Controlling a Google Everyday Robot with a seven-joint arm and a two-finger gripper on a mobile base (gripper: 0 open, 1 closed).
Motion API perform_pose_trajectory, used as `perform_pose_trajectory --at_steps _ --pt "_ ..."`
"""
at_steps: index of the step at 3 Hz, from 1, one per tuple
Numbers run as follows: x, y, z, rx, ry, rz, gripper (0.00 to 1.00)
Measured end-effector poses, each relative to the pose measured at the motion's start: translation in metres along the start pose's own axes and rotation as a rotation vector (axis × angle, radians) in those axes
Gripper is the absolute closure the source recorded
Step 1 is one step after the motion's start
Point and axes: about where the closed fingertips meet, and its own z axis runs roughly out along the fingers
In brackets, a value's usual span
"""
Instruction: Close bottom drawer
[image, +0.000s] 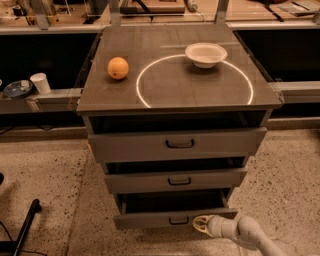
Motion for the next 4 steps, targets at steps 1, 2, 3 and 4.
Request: perform_pose_trajectory --at_steps 1,2,3,4 --pt "0.001 -0.003 0.001 0.002 0.001 0.000 1.00" --pt "0.004 0.002 0.005 0.003 0.018 -0.008 1.00" --pt "0.022 -0.005 0.015 0.044 0.050 -0.016 1.00" --pt "0.034 -0.018 0.016 0.075 0.045 -0.015 1.00"
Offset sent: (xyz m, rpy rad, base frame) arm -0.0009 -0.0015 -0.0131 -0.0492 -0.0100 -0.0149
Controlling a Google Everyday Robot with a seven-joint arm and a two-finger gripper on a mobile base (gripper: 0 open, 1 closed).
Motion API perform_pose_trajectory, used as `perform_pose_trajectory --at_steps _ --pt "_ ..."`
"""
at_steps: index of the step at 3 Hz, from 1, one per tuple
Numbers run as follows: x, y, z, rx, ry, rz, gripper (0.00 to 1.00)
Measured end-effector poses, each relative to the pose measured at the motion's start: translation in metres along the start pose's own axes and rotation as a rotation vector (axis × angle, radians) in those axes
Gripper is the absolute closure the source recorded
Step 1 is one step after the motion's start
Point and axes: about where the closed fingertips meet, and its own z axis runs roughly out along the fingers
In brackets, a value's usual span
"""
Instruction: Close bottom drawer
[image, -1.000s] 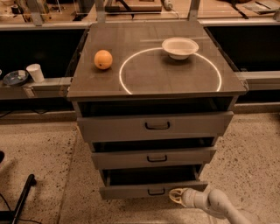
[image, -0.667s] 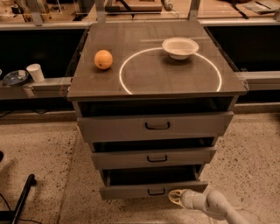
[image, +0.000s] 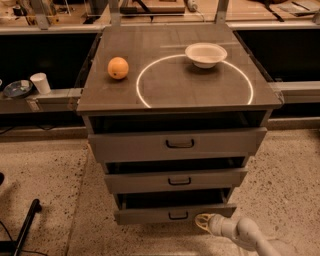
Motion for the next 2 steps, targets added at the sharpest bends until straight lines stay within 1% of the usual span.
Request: perform_pose_trajectory --at_steps 1,2 --pt "0.0100 -0.0105 0.0030 0.020 0.003 0.003 1.00" --pt "0.0140 -0.0193 0.0053 0.034 0.002 0.002 1.00"
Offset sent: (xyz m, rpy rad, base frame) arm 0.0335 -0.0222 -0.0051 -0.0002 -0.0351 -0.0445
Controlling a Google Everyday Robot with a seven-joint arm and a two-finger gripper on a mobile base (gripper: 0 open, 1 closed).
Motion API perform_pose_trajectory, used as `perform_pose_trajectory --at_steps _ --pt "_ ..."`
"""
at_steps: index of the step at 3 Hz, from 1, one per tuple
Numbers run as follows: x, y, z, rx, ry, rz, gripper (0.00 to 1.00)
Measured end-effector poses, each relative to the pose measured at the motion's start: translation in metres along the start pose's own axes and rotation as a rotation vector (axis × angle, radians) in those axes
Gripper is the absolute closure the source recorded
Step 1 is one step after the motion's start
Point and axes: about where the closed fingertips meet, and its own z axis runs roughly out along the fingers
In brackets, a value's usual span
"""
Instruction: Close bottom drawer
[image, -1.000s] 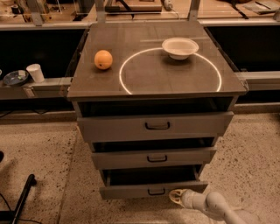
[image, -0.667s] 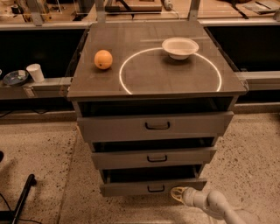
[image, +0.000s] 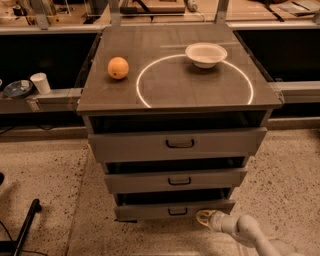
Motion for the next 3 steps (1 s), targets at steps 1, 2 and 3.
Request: perform_pose_trajectory --at_steps 1,2,3 --pt "0.000 -0.010 0.002 0.016 -0.009 -0.007 1.00" --pt "-0.001 -0.019 0.005 0.031 -0.031 -0.008 1.00" --pt "0.001 -0.023 0.006 0.045 -0.053 -0.003 1.00"
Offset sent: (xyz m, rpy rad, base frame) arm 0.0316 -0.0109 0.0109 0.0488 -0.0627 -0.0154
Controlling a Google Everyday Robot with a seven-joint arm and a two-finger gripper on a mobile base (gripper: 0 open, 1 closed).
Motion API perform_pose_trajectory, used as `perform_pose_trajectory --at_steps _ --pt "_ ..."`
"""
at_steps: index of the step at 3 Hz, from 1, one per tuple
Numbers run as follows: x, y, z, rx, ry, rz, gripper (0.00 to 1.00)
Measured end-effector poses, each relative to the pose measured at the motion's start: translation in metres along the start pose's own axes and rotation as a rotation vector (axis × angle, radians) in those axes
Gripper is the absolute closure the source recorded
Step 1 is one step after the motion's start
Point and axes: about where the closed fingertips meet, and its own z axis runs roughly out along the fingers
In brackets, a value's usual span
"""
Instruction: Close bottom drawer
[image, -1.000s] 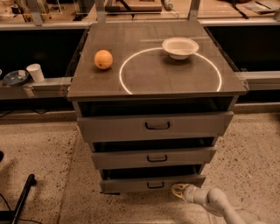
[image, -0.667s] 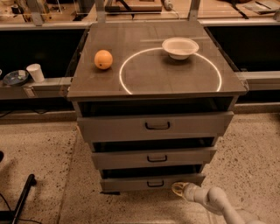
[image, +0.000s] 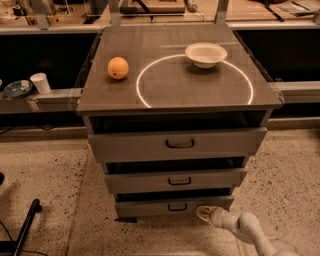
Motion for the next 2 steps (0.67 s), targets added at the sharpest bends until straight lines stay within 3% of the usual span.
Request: perform_pose_trajectory --at_steps 1,2 --pt "0.0007 0.0004 -0.0037 0.005 -0.021 -0.004 0.97" --pt "0.0008 0.0078 -0.0117 -0.001 -0.037 -0.009 0.74"
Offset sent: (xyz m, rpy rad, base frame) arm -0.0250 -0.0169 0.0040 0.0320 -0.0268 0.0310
